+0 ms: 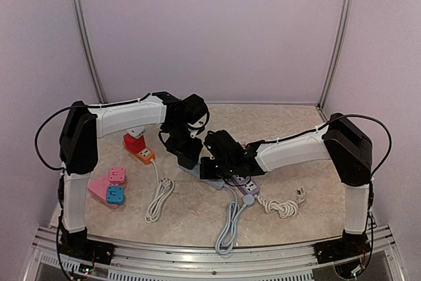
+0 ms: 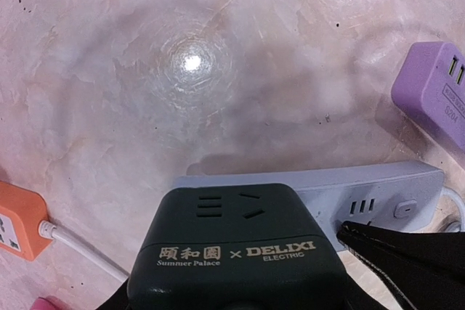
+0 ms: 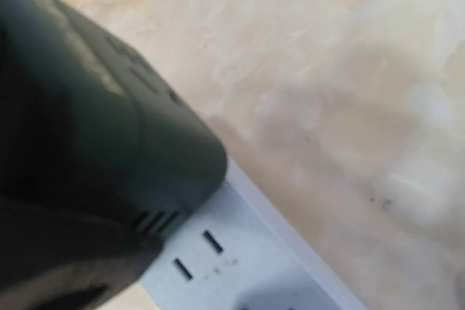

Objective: Pull the plug off the socket

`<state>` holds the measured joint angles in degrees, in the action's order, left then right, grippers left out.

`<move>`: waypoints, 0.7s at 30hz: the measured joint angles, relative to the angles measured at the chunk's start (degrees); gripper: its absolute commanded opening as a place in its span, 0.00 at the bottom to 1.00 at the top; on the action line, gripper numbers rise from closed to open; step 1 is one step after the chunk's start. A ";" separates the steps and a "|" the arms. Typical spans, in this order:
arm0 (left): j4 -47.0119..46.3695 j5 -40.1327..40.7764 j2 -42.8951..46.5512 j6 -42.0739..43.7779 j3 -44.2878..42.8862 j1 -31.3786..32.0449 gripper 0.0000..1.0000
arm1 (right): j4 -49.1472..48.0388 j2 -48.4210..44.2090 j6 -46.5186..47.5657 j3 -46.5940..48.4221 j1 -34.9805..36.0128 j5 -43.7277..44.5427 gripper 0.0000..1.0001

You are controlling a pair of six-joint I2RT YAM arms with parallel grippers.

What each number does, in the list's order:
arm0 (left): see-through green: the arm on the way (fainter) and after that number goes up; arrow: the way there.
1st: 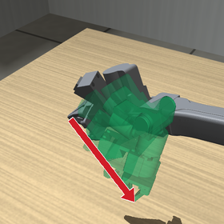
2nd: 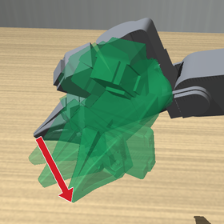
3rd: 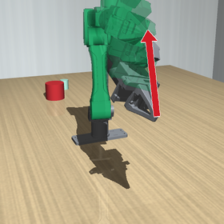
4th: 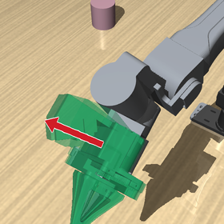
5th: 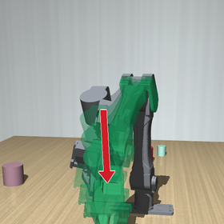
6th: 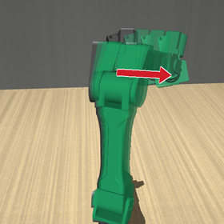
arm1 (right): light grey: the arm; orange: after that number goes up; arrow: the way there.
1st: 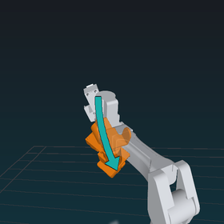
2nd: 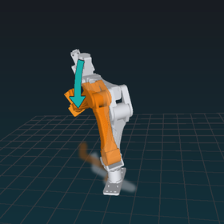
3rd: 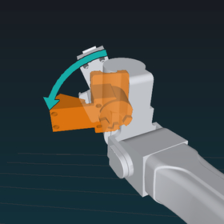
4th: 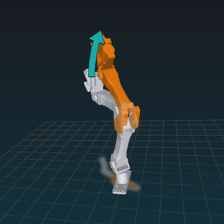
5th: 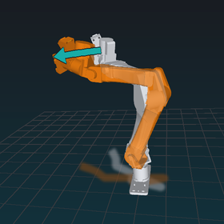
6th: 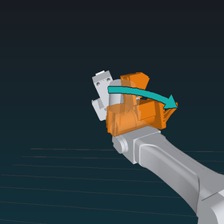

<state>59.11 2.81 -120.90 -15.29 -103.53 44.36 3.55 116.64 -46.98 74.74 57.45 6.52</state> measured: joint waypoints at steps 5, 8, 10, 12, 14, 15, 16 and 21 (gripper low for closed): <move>-2.03 -0.44 0.98 -2.25 2.29 0.07 0.21 | 0.28 0.22 -0.44 0.00 0.48 1.99 0.00; -3.32 -0.61 1.99 -2.54 3.96 0.07 0.21 | 0.39 0.22 -0.52 0.00 0.79 2.60 0.00; -3.80 -0.55 2.36 -2.64 4.59 0.09 0.21 | 0.39 0.22 -0.57 0.00 0.87 2.75 0.00; -4.20 -0.35 2.47 -2.69 4.85 0.13 0.22 | 0.42 0.22 -0.66 0.00 0.90 2.91 0.00; -4.52 -0.31 2.56 -2.69 5.03 0.15 0.21 | 0.48 0.24 -0.70 0.00 0.90 3.04 0.00; -4.55 -0.35 2.67 -2.71 5.11 0.15 0.21 | 0.50 0.24 -0.70 0.02 0.92 3.10 0.00; -4.55 -0.44 2.78 -2.75 5.14 0.15 0.21 | 0.59 0.24 -0.72 0.04 0.96 3.23 0.00; -4.70 -1.20 3.32 -3.82 5.97 -0.11 0.20 | 1.14 0.33 -0.72 0.35 1.33 3.91 0.00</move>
<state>54.41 1.61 -117.58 -19.11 -97.56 44.25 4.69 116.97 -47.70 75.09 58.78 10.44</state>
